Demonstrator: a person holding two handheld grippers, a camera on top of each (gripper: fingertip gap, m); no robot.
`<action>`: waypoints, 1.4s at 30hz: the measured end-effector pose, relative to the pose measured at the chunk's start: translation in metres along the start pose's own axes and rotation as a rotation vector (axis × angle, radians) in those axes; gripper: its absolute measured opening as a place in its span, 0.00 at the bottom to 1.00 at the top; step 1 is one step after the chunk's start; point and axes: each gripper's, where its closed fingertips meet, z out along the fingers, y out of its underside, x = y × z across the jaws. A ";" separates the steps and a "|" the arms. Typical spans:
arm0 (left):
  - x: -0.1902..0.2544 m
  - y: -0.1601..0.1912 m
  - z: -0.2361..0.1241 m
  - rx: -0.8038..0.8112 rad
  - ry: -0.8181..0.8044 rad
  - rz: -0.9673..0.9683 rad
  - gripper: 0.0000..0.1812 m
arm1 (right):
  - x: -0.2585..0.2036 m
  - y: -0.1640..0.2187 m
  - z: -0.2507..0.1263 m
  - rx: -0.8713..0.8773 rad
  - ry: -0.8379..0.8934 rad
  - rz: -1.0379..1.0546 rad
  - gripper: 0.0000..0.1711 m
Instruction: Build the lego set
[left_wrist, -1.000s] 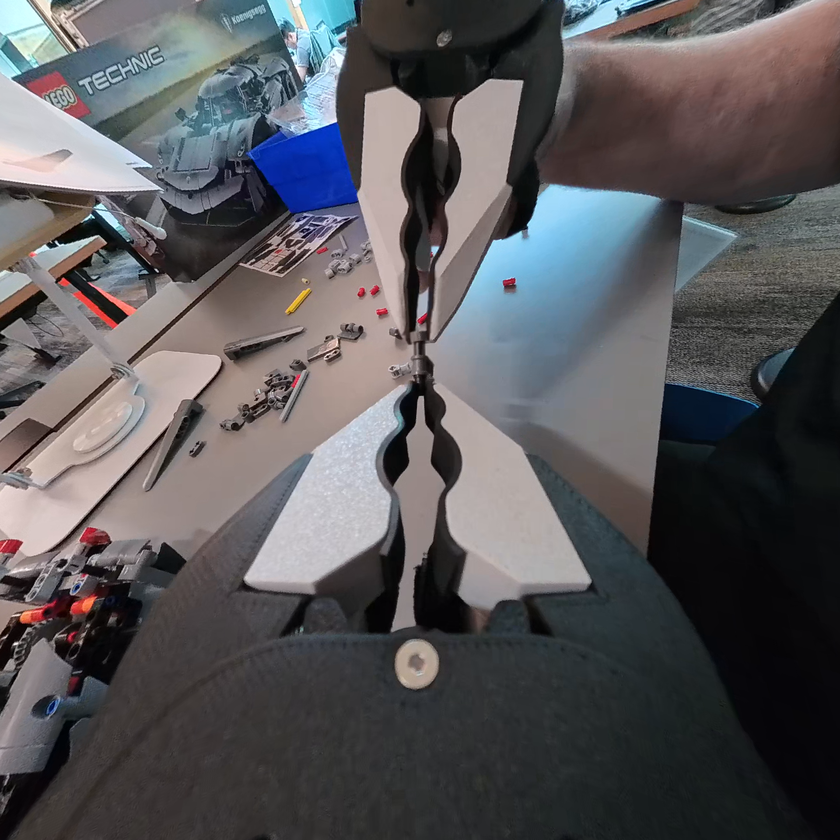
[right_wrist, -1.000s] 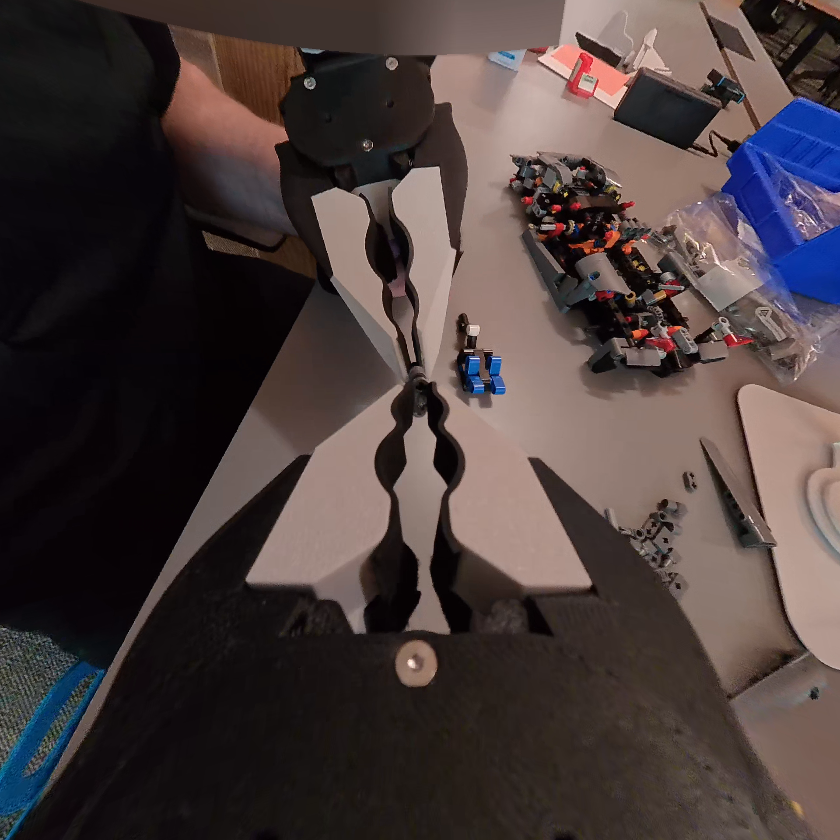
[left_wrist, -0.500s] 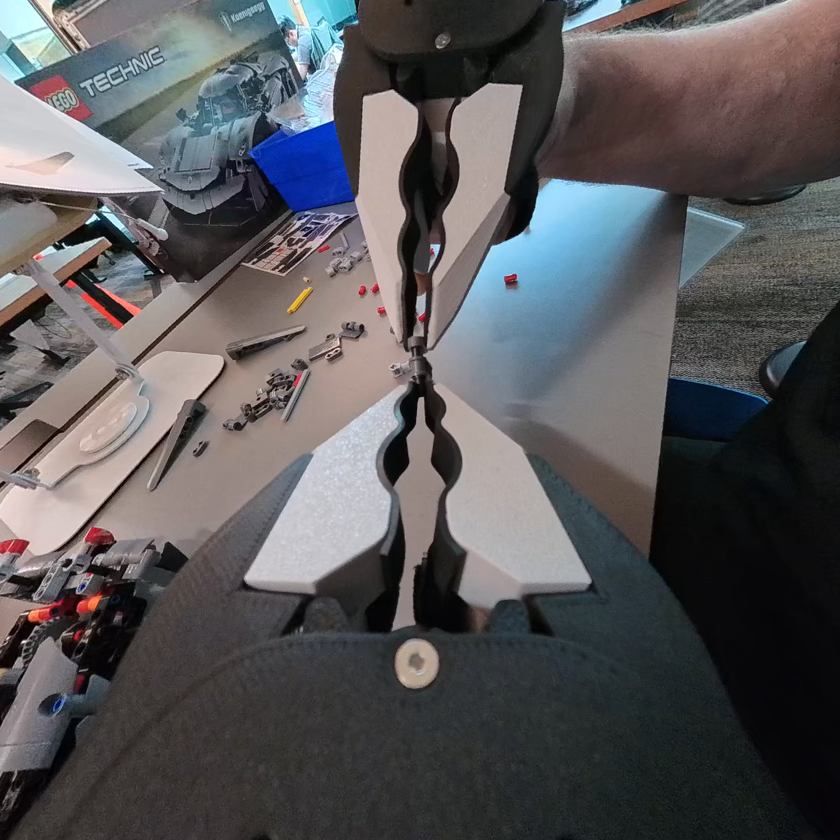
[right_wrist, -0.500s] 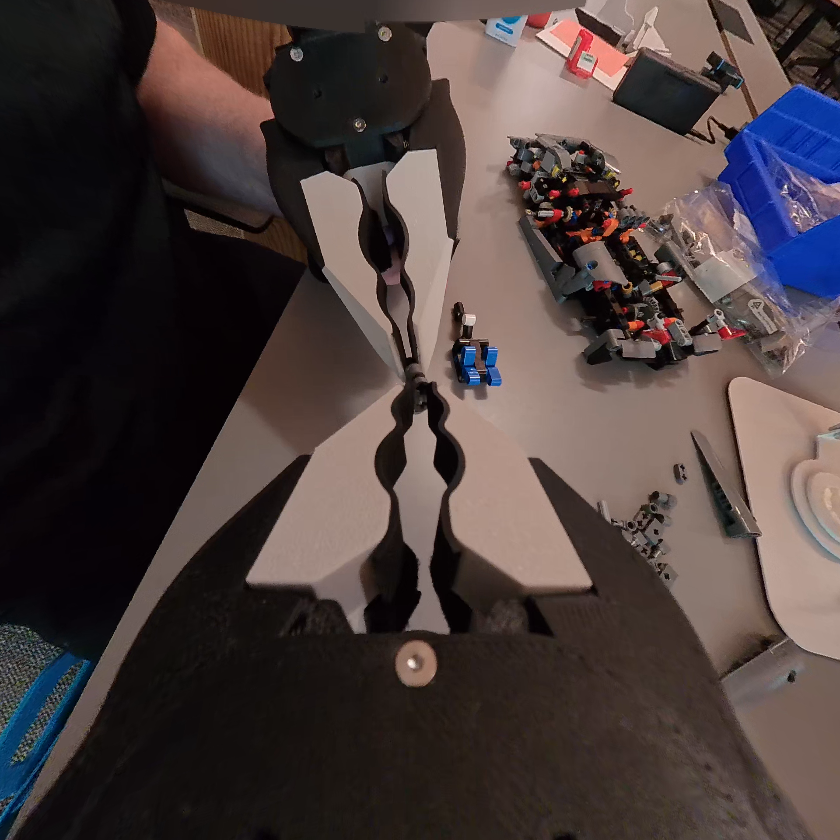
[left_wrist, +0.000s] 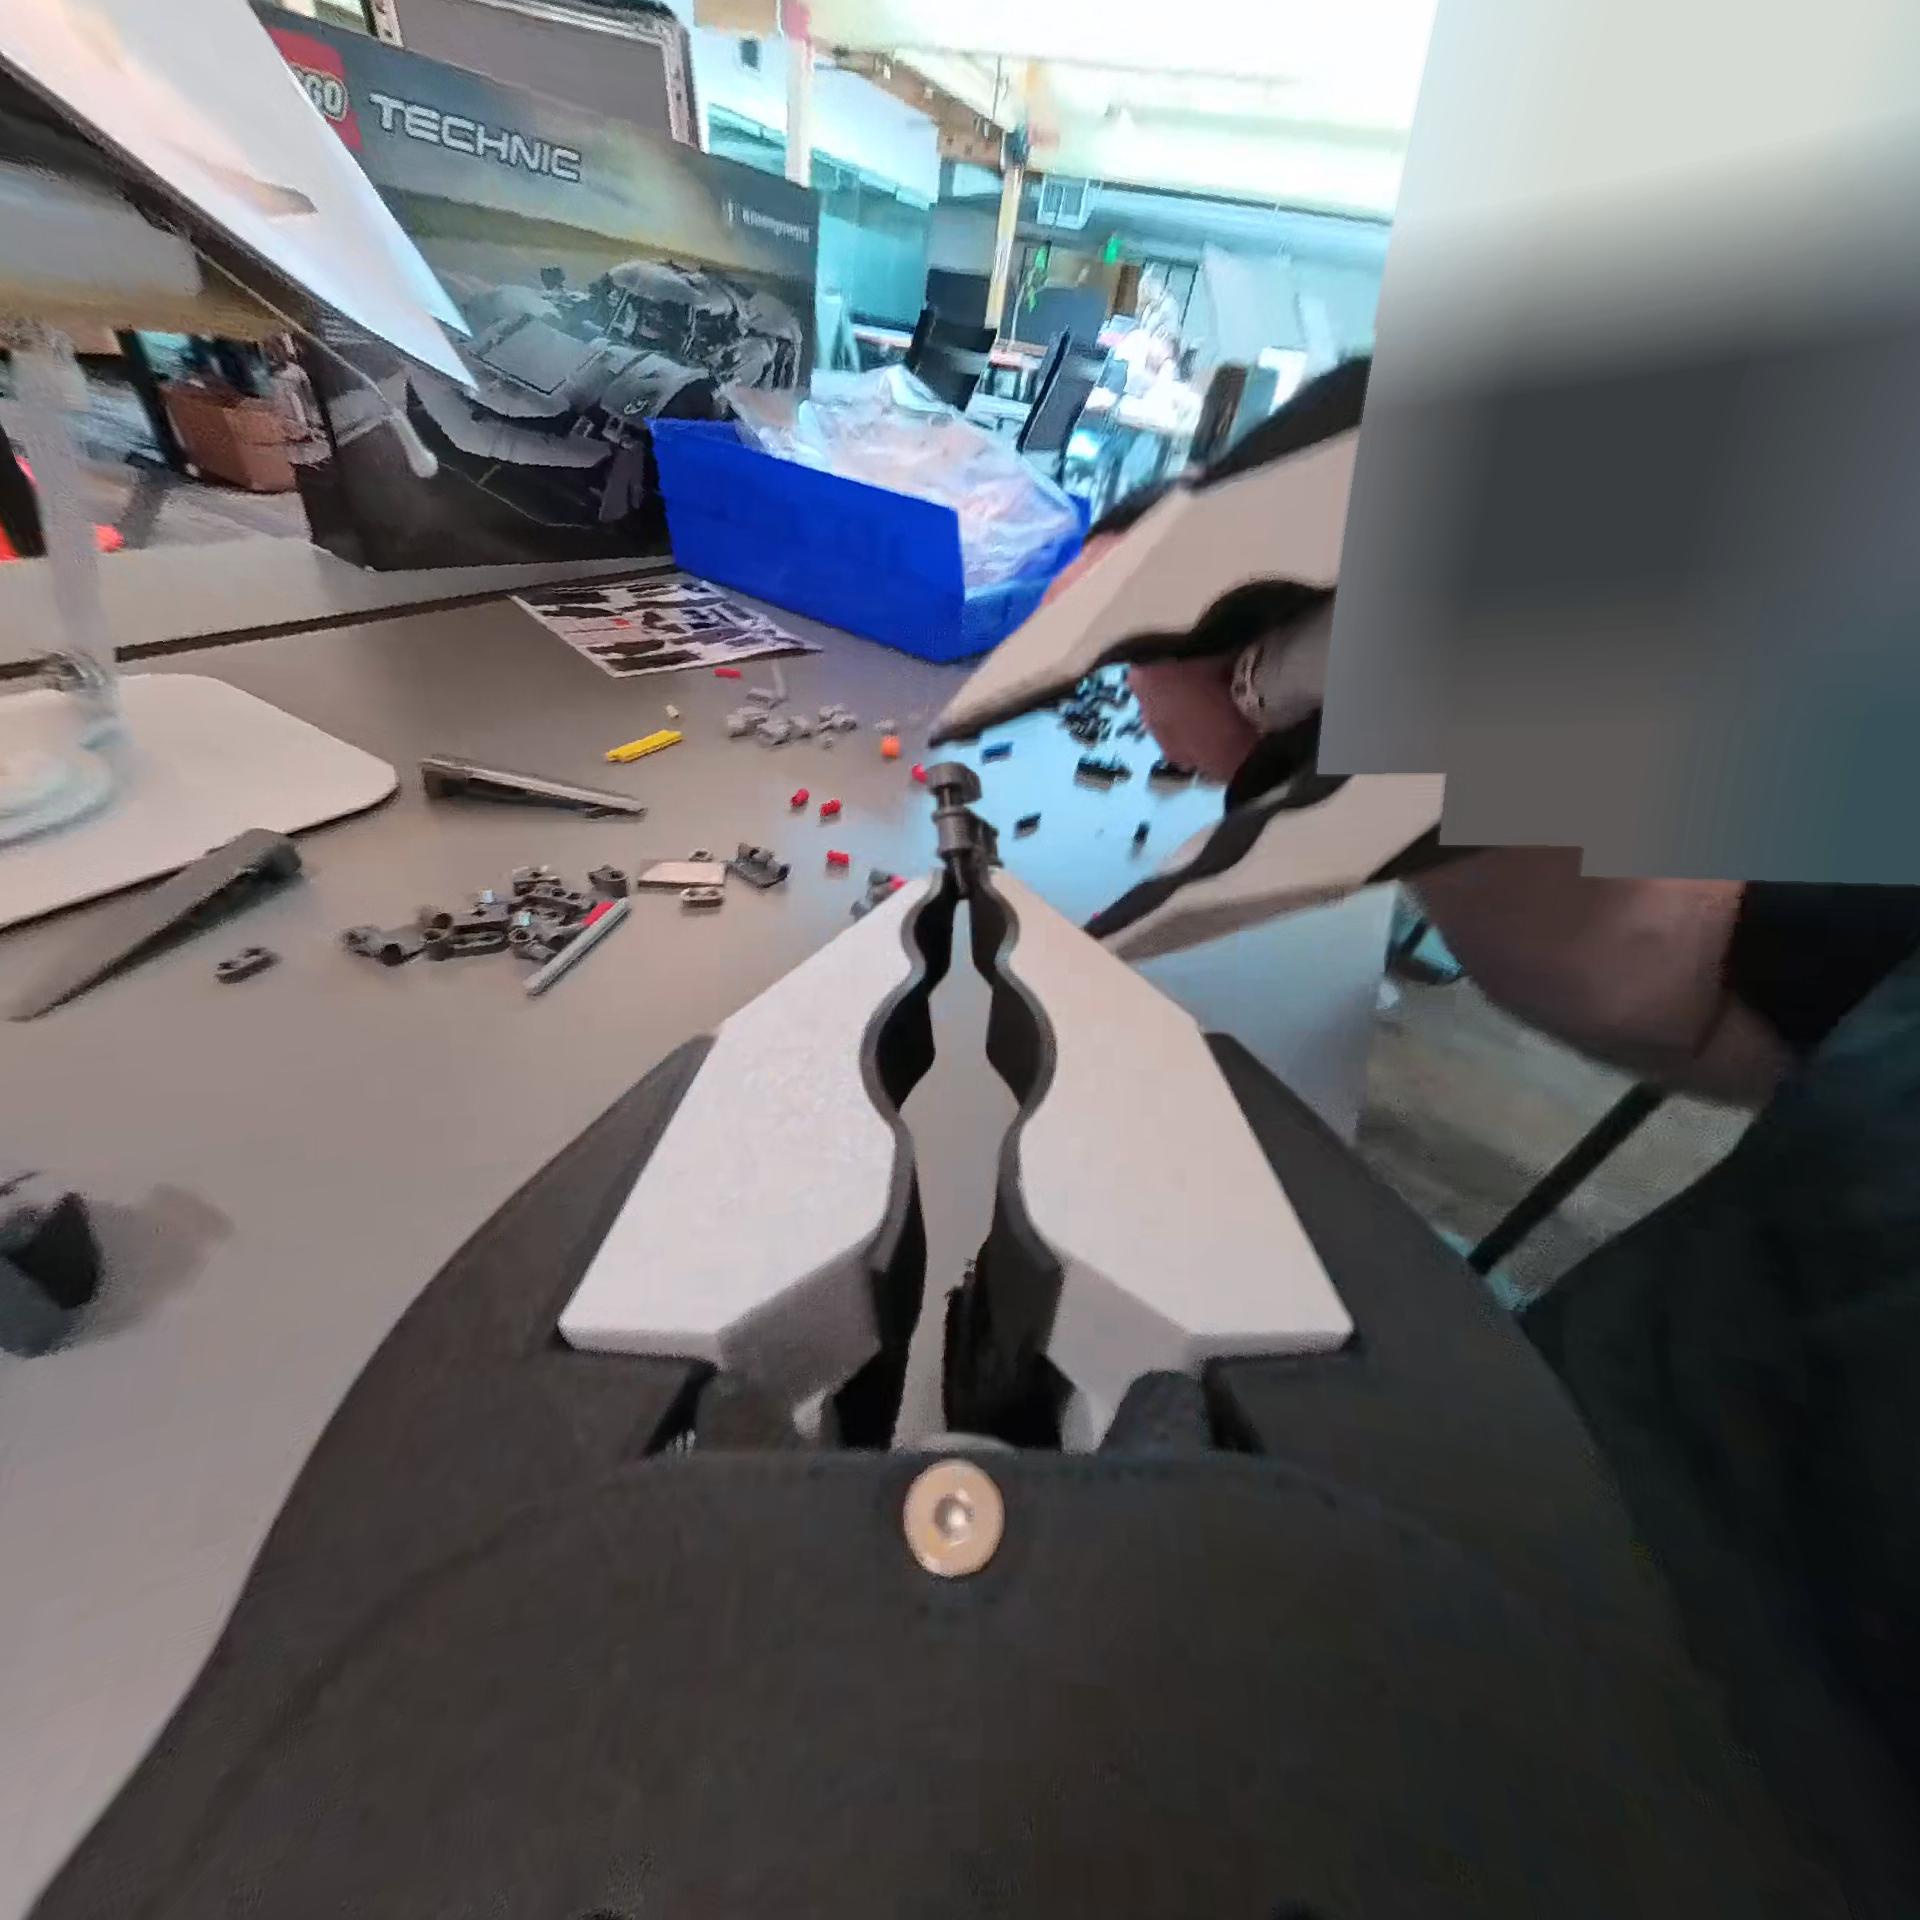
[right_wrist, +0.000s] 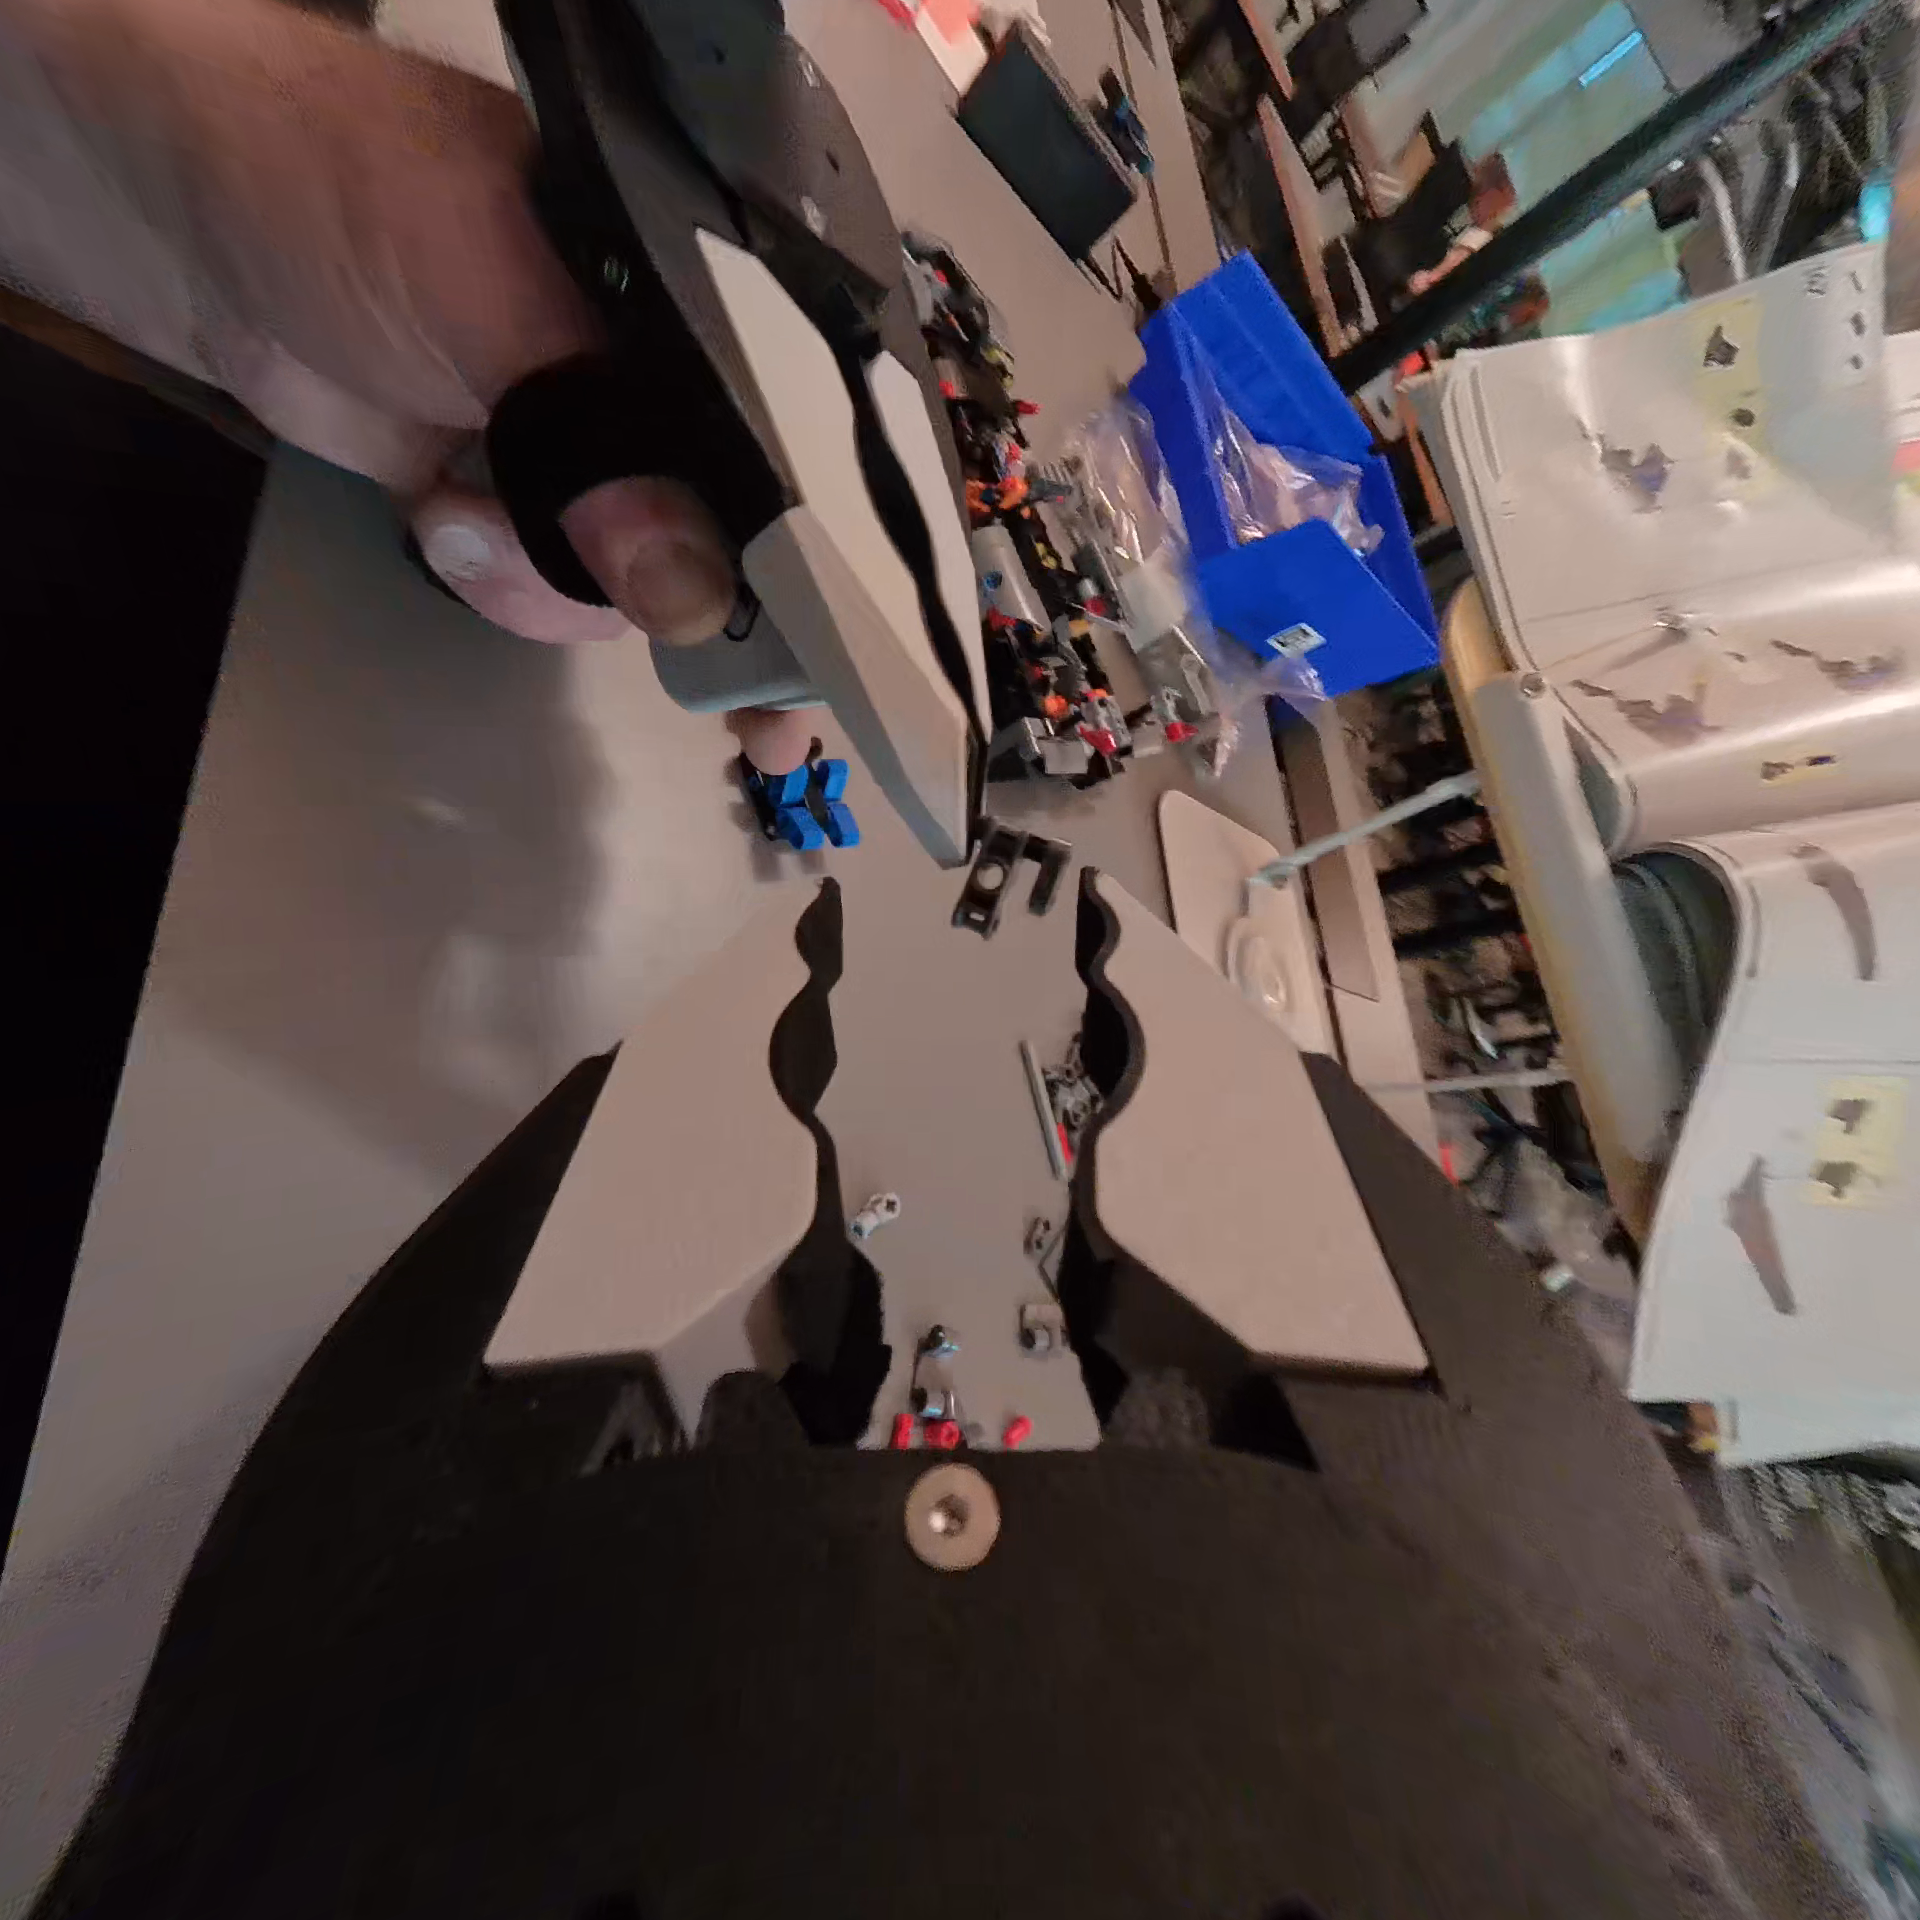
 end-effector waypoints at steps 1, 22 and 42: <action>0.002 -0.003 0.001 0.018 0.012 -0.025 0.00 | 0.000 0.000 0.001 -0.019 0.028 -0.009 0.24; 0.029 -0.022 -0.011 0.079 0.026 -0.009 0.00 | 0.010 -0.023 -0.016 -0.146 0.214 -0.091 0.09; 0.029 -0.024 -0.013 0.060 0.021 0.000 0.00 | 0.015 -0.029 -0.016 -0.189 0.233 -0.252 0.16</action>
